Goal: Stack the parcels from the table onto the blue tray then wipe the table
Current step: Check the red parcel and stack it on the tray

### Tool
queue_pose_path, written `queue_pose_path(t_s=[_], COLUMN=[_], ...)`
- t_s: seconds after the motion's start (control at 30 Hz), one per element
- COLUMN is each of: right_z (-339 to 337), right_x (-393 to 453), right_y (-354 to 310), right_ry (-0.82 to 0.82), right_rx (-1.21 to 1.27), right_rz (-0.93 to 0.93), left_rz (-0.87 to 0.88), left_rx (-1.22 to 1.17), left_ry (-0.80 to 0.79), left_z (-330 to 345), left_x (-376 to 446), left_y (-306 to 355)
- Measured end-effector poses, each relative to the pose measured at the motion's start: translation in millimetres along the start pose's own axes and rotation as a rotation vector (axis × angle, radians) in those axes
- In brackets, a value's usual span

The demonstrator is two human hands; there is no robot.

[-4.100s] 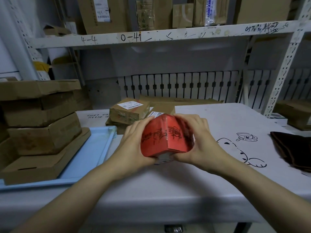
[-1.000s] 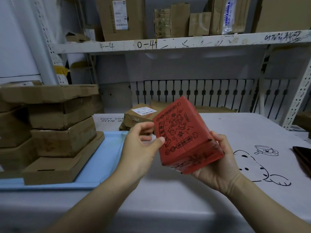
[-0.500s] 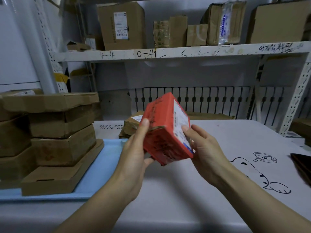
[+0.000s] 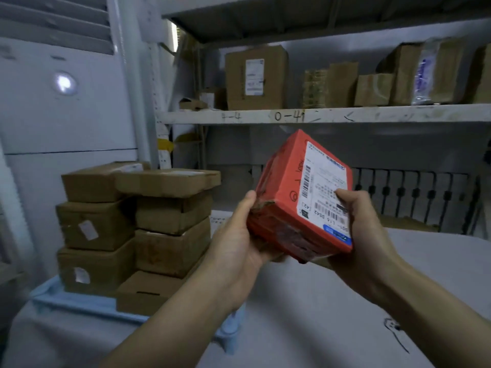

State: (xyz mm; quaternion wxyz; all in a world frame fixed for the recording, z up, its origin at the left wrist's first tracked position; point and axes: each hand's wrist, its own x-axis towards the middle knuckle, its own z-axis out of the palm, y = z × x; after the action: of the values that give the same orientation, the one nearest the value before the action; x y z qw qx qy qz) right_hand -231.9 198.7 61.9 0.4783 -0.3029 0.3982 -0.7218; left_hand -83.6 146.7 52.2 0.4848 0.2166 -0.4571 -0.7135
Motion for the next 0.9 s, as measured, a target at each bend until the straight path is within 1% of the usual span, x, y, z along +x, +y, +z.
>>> queue_pose_path(t_s=[0.1, 0.2, 0.3, 0.43, 0.5, 0.6, 0.7, 0.9], right_z=[29.1, 56.6, 91.3, 147.0, 170.5, 209.9, 252.6, 313.4], right_x=[4.7, 11.9, 22.7, 39.3, 49.8, 68.0, 81.9, 107.0], right_y=[-5.5, -10.7, -13.7, -15.4, -17.2, -17.9, -12.3, 10.5], right_ry=[-0.091, -0.188, -0.235, -0.339, -0.359, -0.389, -0.426, -0.434], right_rx=[-0.002, -0.080, -0.208, -0.223, -0.264, -0.344, -0.468, -0.586], right_rz=[0.043, 0.048, 0.015, -0.035, -0.032, -0.007, -0.002, -0.055], left_rz=[0.062, 0.138, 0.277, 0.484, 0.551, 0.632, 0.630, 0.544], left_rx=[0.075, 0.188, 0.329, 0.513, 0.588, 0.636, 0.699, 0.639], left_ry=[0.027, 0.058, 0.134, 0.206, 0.231, 0.267, 0.301, 0.499], left_z=[-20.0, -40.4, -62.2, -87.7, -96.5, -112.7, -133.0, -182.1], left_x=[2.0, 0.3, -2.6, -7.5, -8.3, -8.0, -0.4, 31.8], left_y=[28.6, 60.6, 94.3, 137.7, 152.6, 174.5, 197.9, 228.6])
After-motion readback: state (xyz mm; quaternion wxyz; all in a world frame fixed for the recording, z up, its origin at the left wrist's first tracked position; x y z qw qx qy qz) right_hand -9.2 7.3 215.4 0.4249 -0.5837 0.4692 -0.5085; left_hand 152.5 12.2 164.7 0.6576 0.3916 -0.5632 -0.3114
